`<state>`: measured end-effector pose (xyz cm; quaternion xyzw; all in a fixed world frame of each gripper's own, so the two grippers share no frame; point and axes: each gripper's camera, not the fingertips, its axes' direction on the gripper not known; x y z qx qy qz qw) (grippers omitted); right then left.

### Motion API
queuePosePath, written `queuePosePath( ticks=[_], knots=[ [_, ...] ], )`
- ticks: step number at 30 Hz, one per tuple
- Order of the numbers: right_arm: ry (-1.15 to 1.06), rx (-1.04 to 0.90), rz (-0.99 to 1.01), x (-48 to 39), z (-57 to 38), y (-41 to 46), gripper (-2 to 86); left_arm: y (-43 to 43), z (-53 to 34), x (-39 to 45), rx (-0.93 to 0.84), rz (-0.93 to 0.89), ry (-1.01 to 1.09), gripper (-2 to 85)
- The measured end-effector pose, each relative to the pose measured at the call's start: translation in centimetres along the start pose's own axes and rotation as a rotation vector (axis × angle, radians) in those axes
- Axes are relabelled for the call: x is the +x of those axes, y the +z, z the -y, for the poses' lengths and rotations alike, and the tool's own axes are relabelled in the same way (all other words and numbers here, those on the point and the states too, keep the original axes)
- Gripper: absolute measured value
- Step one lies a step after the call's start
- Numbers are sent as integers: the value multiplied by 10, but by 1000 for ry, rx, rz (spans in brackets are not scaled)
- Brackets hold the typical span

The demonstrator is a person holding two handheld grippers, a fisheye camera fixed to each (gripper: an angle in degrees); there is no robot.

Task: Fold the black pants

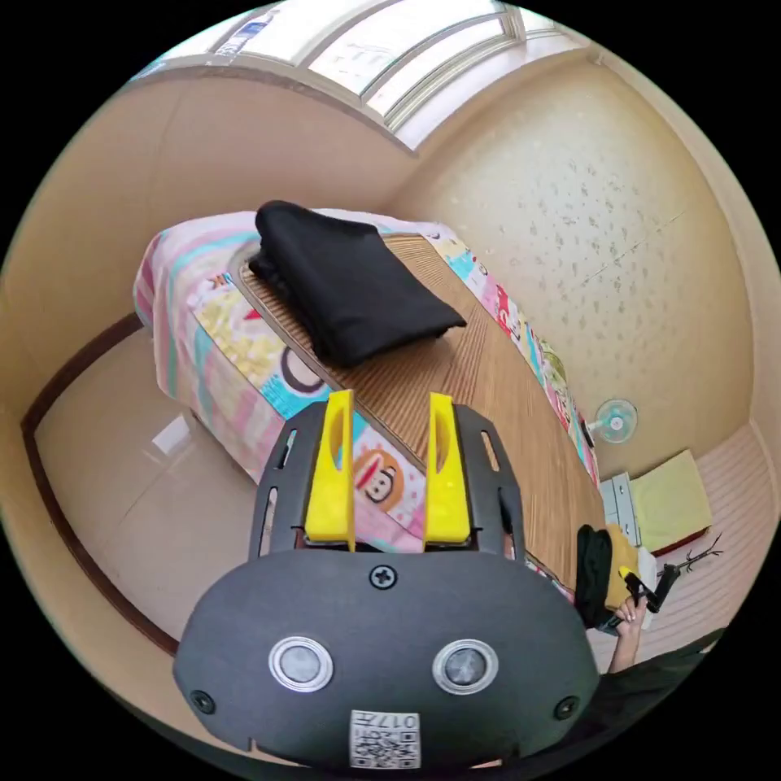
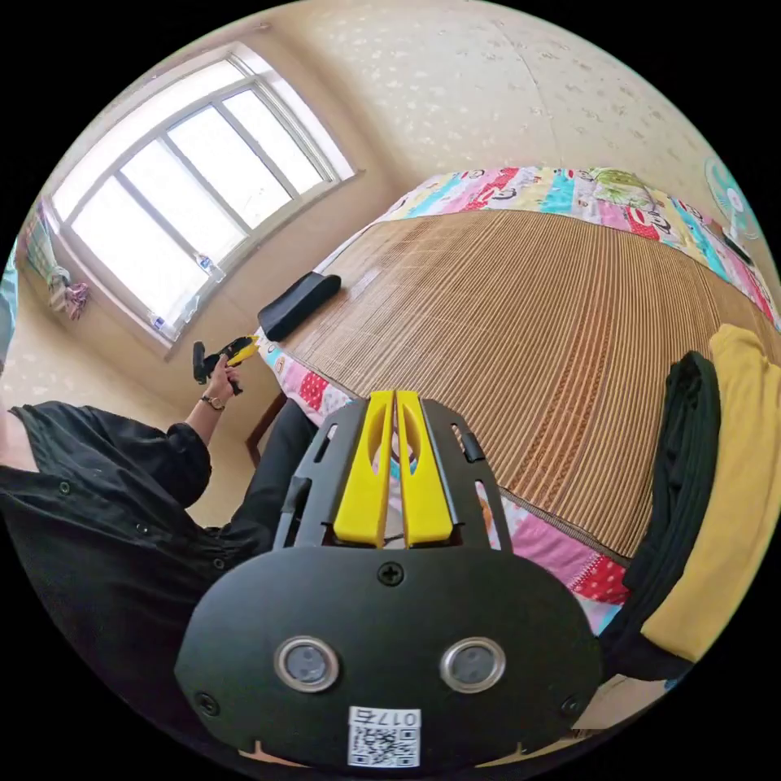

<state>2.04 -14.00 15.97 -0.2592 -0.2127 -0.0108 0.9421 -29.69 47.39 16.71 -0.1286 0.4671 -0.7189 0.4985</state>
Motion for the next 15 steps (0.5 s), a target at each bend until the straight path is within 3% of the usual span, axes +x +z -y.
queuePosePath(
  ticks=[3, 9, 12, 15],
  knots=[
    [12, -39, -187, 0, -9, 24, 4, 9, 37, -35, 0, -36, -101, 157],
    [-272, -127, -610, -64, -31, 93, 2, 35, 49, -37, 115, -156, -270, 107],
    [-302, -60, -709, -74, -47, 104, 2, 35, 50, -7, 176, -383, -171, 79],
    [-258, -70, -695, -60, -56, 107, 2, 50, 55, 61, 92, -446, 28, 71]
  ],
)
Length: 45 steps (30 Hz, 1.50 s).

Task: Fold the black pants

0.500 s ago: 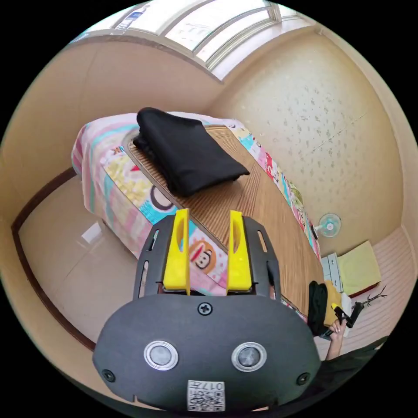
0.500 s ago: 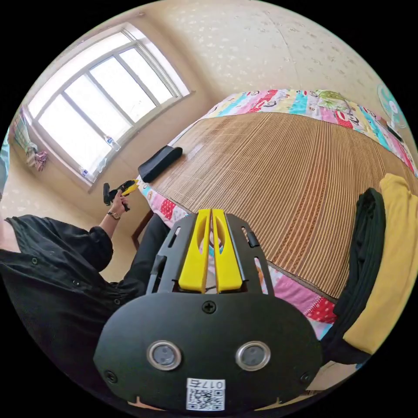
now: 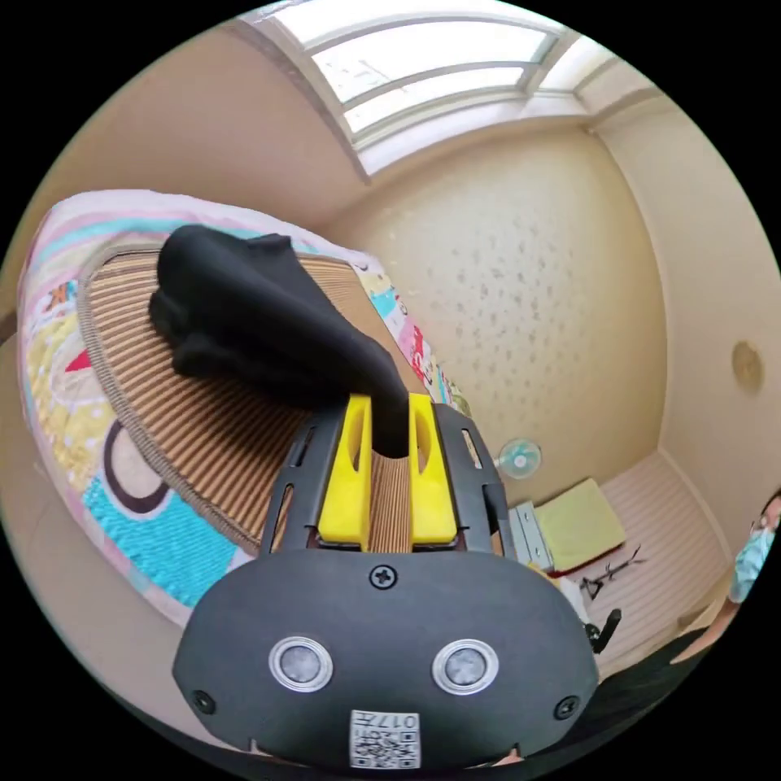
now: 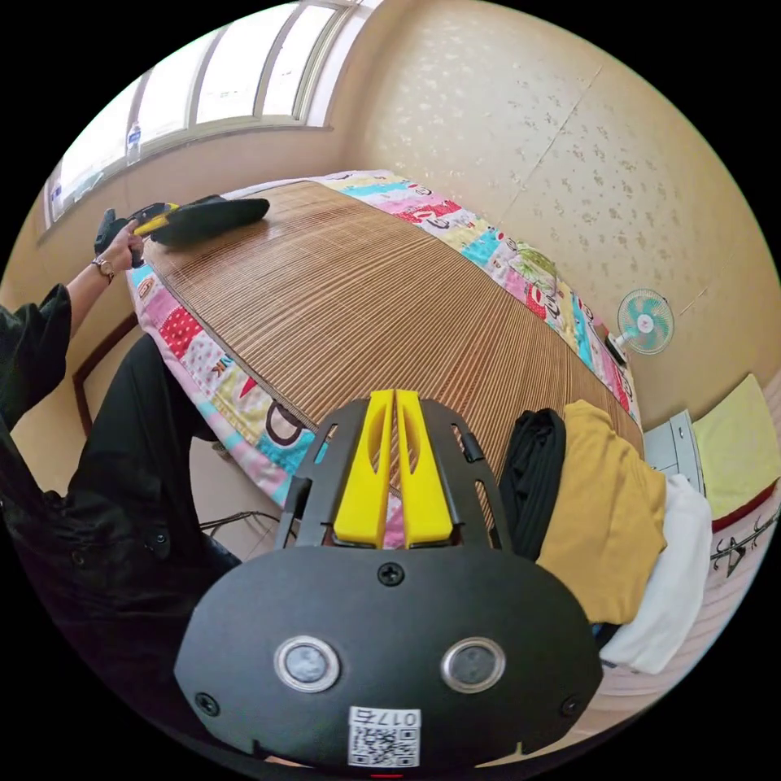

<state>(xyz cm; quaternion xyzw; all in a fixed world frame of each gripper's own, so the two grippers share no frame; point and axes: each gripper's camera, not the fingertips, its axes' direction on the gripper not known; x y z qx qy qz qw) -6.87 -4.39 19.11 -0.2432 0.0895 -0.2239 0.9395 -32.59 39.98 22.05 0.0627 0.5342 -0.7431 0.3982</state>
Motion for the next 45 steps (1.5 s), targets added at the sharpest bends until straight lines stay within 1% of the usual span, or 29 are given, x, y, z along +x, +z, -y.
queuePosePath(
  ticks=[3, 4, 7, 11, 13, 14, 16, 17, 18, 19, 21, 23, 24, 25, 27, 28, 29, 30, 31, 32, 33, 34, 36, 38, 40, 41, 42, 43, 45],
  knots=[
    [36, -31, -30, 14, -12, 11, 3, 58, -17, 68, -166, -33, 196, 58],
    [54, -37, -39, 22, -17, 13, 3, 79, -31, 90, -206, -114, 248, 51],
    [118, -22, -2, 43, -35, 13, 4, 127, -77, 132, -295, -309, 275, 41],
    [194, -28, 86, 70, -63, 18, 3, 166, -153, 182, -406, -358, 307, 34],
    [229, -45, 136, 88, -82, 25, 3, 166, -195, 213, -412, -483, 309, 29],
    [237, -49, 154, 93, -87, 27, 3, 164, -202, 220, -406, -519, 309, 27],
    [264, -53, 257, 111, -104, 35, 4, 146, -208, 251, -336, -648, 297, 9],
    [275, -52, 289, 116, -108, 37, 4, 139, -205, 257, -304, -676, 287, 2],
    [301, -49, 359, 126, -115, 43, 4, 120, -192, 263, -198, -723, 258, -3],
    [337, -48, 434, 138, -123, 49, 4, 107, -175, 263, -117, -727, 226, -6],
    [399, -43, 549, 156, -133, 57, 4, 97, -146, 256, -31, -687, 202, -8],
    [437, -26, 665, 172, -144, 63, 4, 96, -116, 233, 20, -625, 138, -9],
    [448, -17, 734, 182, -152, 65, 4, 90, -102, 203, 127, -637, 42, -9],
    [449, -14, 781, 191, -160, 67, 4, 83, -94, 162, 242, -670, -107, -9],
    [450, -25, 801, 202, -174, 70, 5, 75, -94, 109, 307, -661, -320, -8],
    [451, -46, 795, 208, -184, 73, 5, 66, -93, 93, 290, -638, -306, -6],
    [453, -59, 792, 211, -188, 75, 5, 59, -94, 93, 275, -611, -248, -5],
    [458, -82, 789, 218, -197, 78, 5, 48, -100, 103, 216, -510, -93, -1],
    [463, -102, 792, 224, -206, 82, 5, 45, -116, 118, 121, -366, 42, 6],
    [466, -110, 796, 227, -210, 84, 5, 47, -129, 126, 67, -287, 97, 23],
    [471, -123, 808, 233, -217, 88, 5, 55, -159, 135, -43, -151, 177, 58],
    [475, -138, 822, 239, -223, 93, 4, 65, -194, 138, -144, -66, 222, 90],
    [482, -168, 849, 247, -227, 102, 5, 74, -248, 136, -242, -26, 247, 115],
    [474, -186, 882, 253, -227, 109, 5, 75, -302, 139, -270, -24, 275, 119],
    [460, -195, 917, 260, -223, 113, 4, 90, -363, 165, -333, -52, 391, 111],
    [459, -197, 923, 261, -222, 114, 4, 100, -377, 173, -375, -70, 442, 108],
    [456, -200, 933, 264, -220, 115, 4, 129, -402, 190, -526, -137, 558, 101],
    [456, -199, 948, 267, -218, 114, 4, 165, -424, 199, -749, -191, 622, 109],
    [459, -188, 979, 273, -218, 112, 3, 194, -448, 209, -868, -167, 697, 124]
  ],
)
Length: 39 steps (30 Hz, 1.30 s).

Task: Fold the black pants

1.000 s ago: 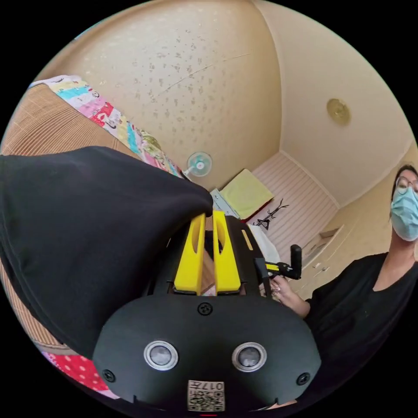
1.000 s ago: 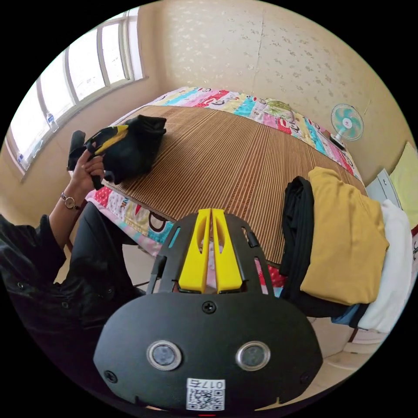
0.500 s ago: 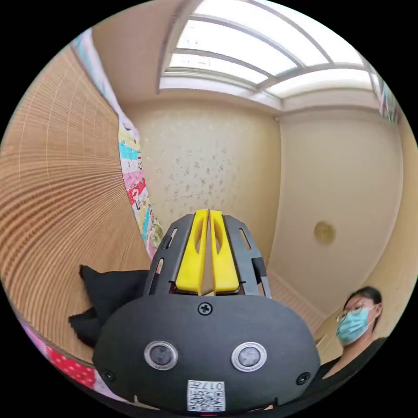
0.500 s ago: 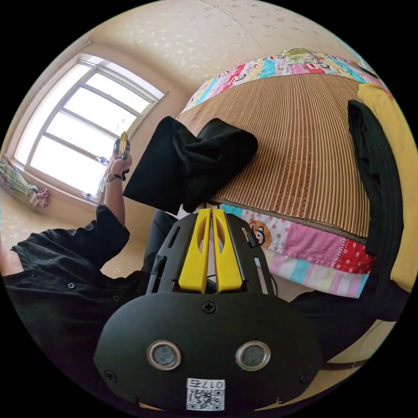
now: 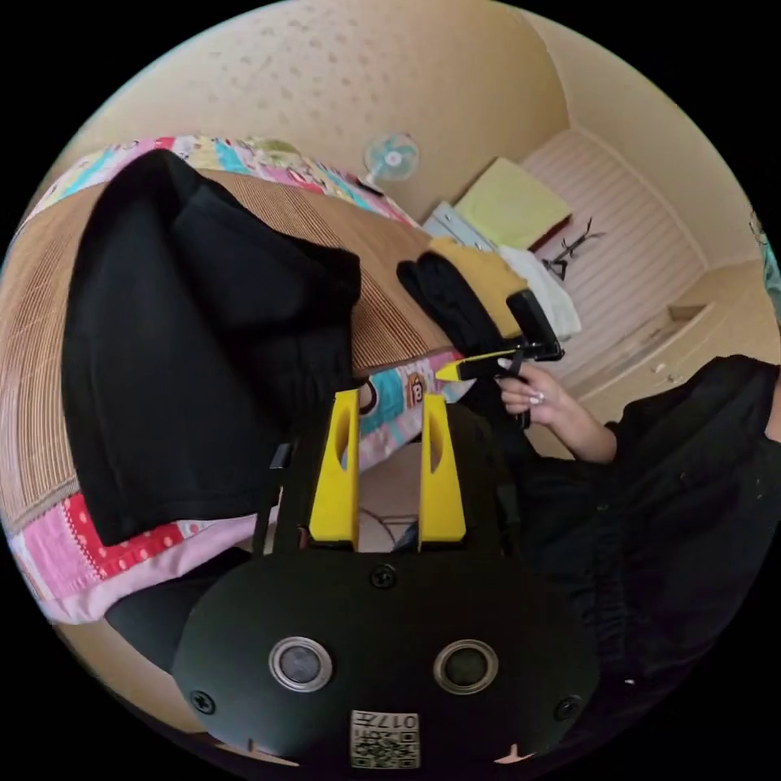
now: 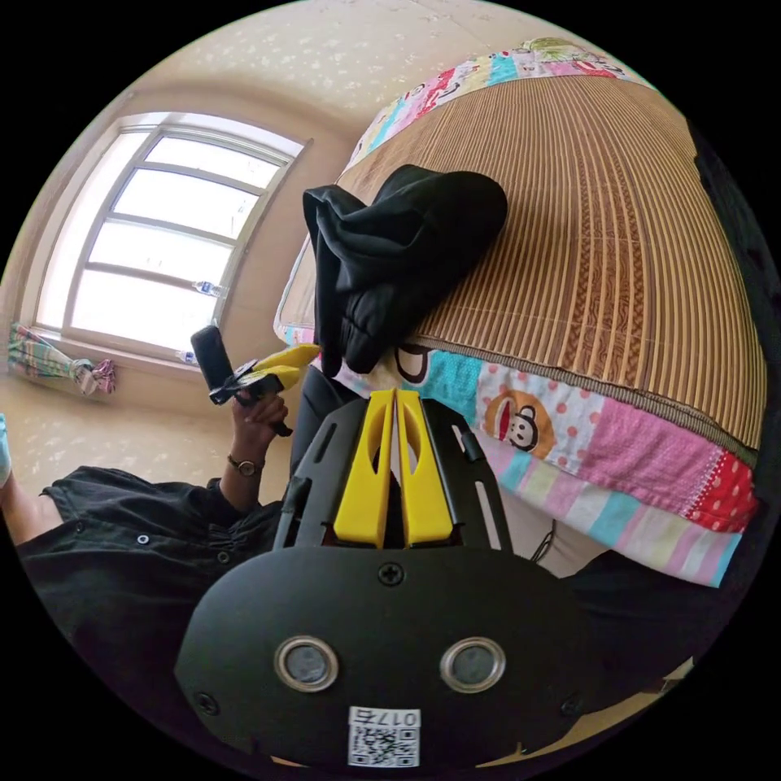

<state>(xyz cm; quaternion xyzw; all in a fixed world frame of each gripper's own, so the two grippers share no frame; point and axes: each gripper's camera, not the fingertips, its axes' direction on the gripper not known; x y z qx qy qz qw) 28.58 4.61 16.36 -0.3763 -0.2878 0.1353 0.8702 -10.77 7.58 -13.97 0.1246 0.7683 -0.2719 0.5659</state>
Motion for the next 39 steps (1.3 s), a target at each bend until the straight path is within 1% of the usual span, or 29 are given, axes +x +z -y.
queuePosePath(
  ticks=[2, 3, 4, 5, 7, 8, 9, 10, 12, 14, 17, 19, 20, 22, 23, 25, 26, 28, 29, 31, 34, 39],
  knots=[
    [-8, 2, 33, 0, -2, -9, 4, 19, 7, 19, -36, 100, 122, 126],
    [-12, 1, 40, 1, -5, -16, 3, 32, 12, 31, -80, 203, 204, 128],
    [-10, 2, 33, 3, -10, -24, 3, 49, 15, 42, -140, 310, 286, 136],
    [-9, 4, 28, 4, -13, -28, 4, 60, 15, 46, -173, 362, 330, 144],
    [11, 8, 21, 13, -24, -43, 4, 117, 8, 54, -326, 541, 486, 165],
    [20, 8, 26, 17, -27, -47, 4, 131, 3, 55, -366, 575, 528, 168],
    [39, 9, 49, 24, -32, -53, 4, 153, -8, 61, -397, 666, 602, 164],
    [54, 13, 80, 30, -37, -60, 4, 168, -21, 68, -387, 761, 671, 161],
    [57, 24, 114, 34, -43, -71, 4, 186, -36, 69, -386, 837, 707, 160],
    [57, 26, 114, 36, -48, -79, 4, 198, -47, 67, -369, 876, 704, 153],
    [56, 19, 108, 37, -52, -89, 4, 198, -47, 62, -326, 918, 624, 110],
    [48, 15, 127, 36, -52, -97, 4, 166, -32, 53, -192, 815, 480, 72],
    [44, 16, 130, 35, -53, -99, 5, 155, -26, 47, -158, 771, 429, 67],
    [27, 21, 122, 30, -55, -108, 6, 111, -5, 11, -46, 557, 233, 54],
    [25, 26, 120, 28, -56, -111, 7, 99, -1, 1, -12, 501, 184, 53],
    [-2, 62, 119, 19, -61, -125, 11, 57, 8, -33, 127, 284, 71, 48],
    [-14, 70, 115, 15, -62, -129, 12, 48, 9, -39, 157, 230, 64, 47],
    [-70, 104, 79, -2, -67, -147, 20, 14, 10, -56, 282, 5, 55, 45],
    [-89, 117, 67, -8, -68, -152, 23, 6, 9, -59, 320, -57, 54, 44],
    [-173, 186, 10, -32, -76, -174, 48, -19, 7, -65, 445, -272, 83, 43],
    [-273, 269, -90, -65, -84, -200, 93, -39, 12, -61, 530, -407, 115, 42],
    [-433, 378, -187, -116, -97, -228, 157, -48, 37, -35, 529, -485, 197, 33]
  ],
)
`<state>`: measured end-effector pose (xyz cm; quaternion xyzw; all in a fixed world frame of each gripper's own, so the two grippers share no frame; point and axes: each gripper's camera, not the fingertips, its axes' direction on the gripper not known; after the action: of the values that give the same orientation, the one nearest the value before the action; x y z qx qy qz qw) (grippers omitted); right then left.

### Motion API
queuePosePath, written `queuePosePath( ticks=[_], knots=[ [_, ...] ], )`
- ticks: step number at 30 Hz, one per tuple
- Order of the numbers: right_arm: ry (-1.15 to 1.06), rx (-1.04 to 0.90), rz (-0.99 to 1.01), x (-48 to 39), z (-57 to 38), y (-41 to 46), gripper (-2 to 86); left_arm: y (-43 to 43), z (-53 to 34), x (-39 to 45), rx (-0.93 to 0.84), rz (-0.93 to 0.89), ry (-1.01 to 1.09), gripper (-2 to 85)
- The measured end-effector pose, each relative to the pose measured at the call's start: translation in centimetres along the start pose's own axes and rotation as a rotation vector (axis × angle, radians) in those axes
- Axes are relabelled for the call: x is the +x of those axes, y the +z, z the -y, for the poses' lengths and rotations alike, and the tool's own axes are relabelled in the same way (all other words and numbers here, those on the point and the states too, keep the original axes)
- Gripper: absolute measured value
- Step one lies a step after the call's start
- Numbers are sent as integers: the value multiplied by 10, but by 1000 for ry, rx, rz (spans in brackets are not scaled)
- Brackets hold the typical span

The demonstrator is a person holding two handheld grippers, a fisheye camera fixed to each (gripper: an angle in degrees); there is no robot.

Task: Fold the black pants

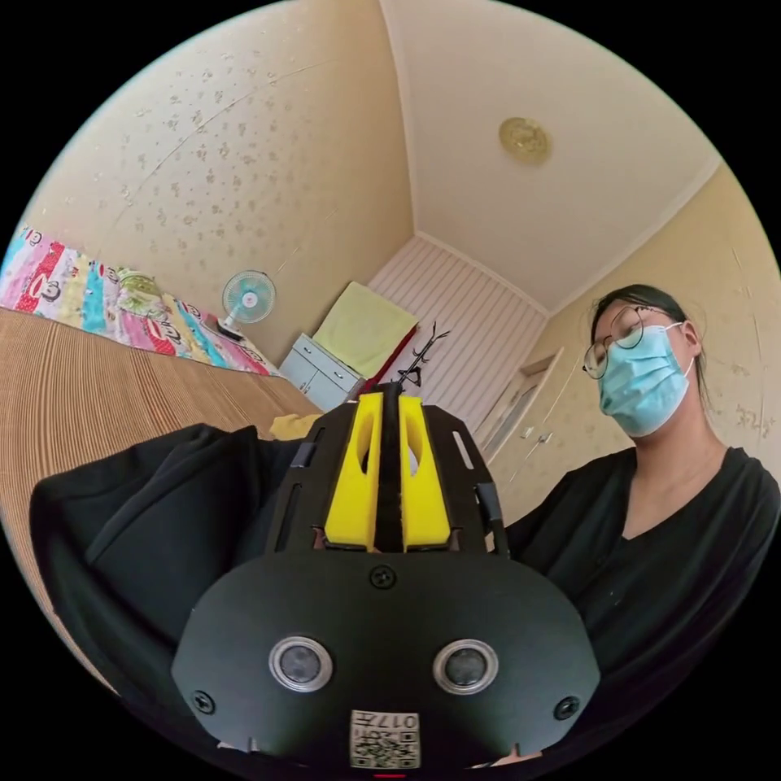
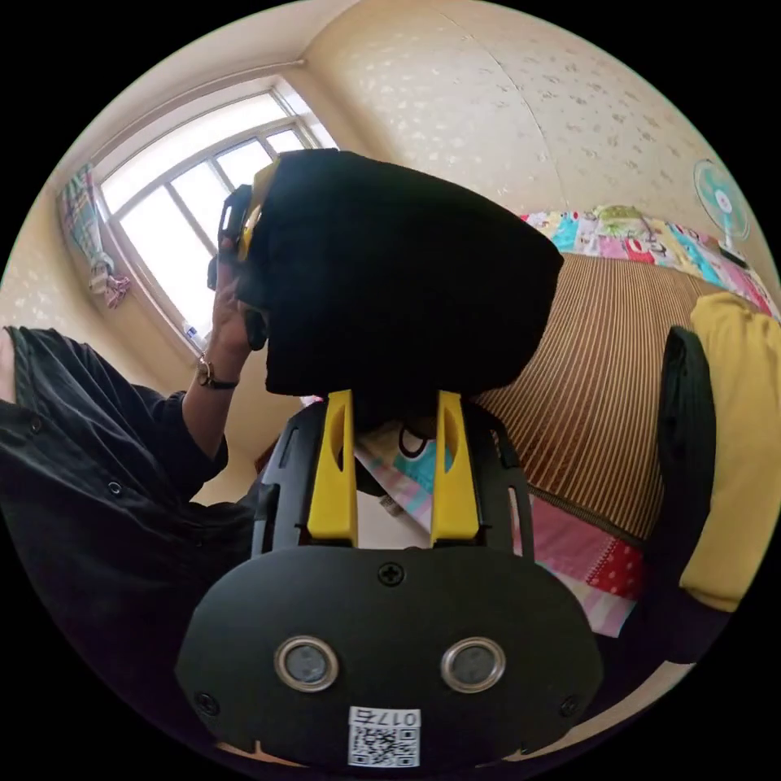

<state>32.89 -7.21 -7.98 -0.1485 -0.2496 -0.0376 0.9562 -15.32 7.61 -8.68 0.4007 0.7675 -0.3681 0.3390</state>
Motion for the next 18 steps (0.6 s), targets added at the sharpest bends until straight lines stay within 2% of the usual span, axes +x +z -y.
queuePosePath(
  ticks=[2, 3, 4, 6, 8, 10, 11, 13, 14, 16, 18],
  knots=[
    [-48, 56, 20, -14, 5, -16, 178, 9, 5, 2, 17, -53, 10, 18],
    [-78, 90, 35, -23, 7, -26, 193, 7, 4, -2, 123, -211, 33, 2],
    [-105, 110, 40, -30, 9, -34, 209, 3, 4, -15, 267, -448, 23, -3],
    [-97, 94, 5, -36, 14, -37, 240, 14, 10, -41, 293, -516, -95, -7],
    [13, -23, -50, -23, 19, -18, 252, 24, 12, -52, 192, -269, -72, -8],
    [201, -96, -146, 14, 5, 3, 232, 48, -2, -66, -14, 77, -64, -6],
    [226, -99, -144, 23, -1, 6, 222, 56, -8, -70, -73, 130, -63, -4],
    [331, -48, -4, 57, -19, -3, 161, 86, -45, -89, -278, 258, -88, 10],
    [352, -36, 36, 65, -21, -8, 153, 92, -55, -93, -316, 268, -97, 15],
    [423, 24, 135, 91, -25, -30, 132, 111, -98, -110, -452, 277, -121, 85],
    [465, 86, 200, 110, -27, -50, 128, 115, -126, -117, -511, 338, -130, 116]
  ],
)
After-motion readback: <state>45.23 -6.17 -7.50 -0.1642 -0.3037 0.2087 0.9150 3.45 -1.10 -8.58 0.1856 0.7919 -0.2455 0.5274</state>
